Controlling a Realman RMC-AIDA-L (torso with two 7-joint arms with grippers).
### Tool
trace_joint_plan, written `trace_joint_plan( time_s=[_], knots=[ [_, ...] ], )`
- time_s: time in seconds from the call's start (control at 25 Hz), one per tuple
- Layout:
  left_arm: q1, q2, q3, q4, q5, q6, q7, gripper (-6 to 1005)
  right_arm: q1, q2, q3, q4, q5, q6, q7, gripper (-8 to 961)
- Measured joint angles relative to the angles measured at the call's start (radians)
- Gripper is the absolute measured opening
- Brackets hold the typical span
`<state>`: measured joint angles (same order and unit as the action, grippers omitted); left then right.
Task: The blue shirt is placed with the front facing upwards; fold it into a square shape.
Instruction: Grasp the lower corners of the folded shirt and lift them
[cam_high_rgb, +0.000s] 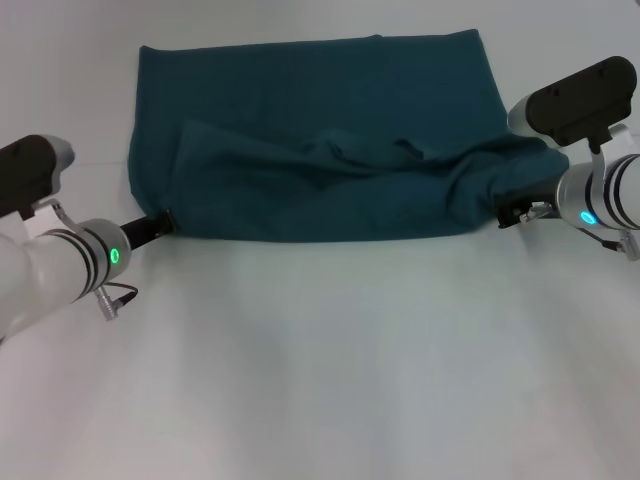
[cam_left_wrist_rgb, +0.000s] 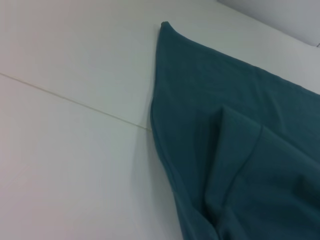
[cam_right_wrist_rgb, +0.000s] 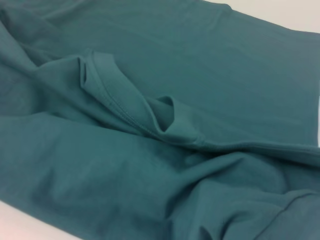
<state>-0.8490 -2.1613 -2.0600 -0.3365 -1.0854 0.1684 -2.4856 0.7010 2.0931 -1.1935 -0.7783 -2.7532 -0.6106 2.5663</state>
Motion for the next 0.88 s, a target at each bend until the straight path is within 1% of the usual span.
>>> trace_joint_plan(
  time_s=[0.12, 0.16, 0.24, 0.44, 0.64, 0.76, 0.88],
  knots=[
    [0.034, -0.007, 0.0, -0.052, -0.002, 0.012, 0.005, 45, -0.002, -0.001, 0.0, -0.001, 0.0, 0.0, 0.0, 25],
    [0.034, -0.007, 0.0, -0.052, -0.002, 0.012, 0.005, 44, -0.003, -0.001, 0.0, -0.002, 0.0, -0.001, 0.0, 25],
    [0.075, -0.011, 0.011, -0.105, -0.007, 0.042, 0.005, 43, -0.007, -0.001, 0.0, -0.009, 0.001, -0.008, 0.0, 25],
    [0.131, -0.011, 0.039, -0.17, -0.008, 0.078, 0.003, 43, -0.035, 0.004, -0.029, -0.062, 0.002, -0.039, 0.008, 25],
    [0.158, -0.012, 0.063, -0.196, -0.009, 0.088, 0.001, 47, -0.074, 0.006, -0.077, -0.126, 0.035, -0.085, 0.015, 24],
    [0.172, -0.012, 0.066, -0.209, -0.01, 0.1, 0.006, 50, -0.112, 0.006, -0.115, -0.182, 0.076, -0.11, 0.016, 25],
    [0.188, -0.012, 0.088, -0.229, -0.01, 0.107, 0.006, 52, -0.145, 0.005, -0.143, -0.226, 0.088, -0.124, 0.025, 25]
  ],
)
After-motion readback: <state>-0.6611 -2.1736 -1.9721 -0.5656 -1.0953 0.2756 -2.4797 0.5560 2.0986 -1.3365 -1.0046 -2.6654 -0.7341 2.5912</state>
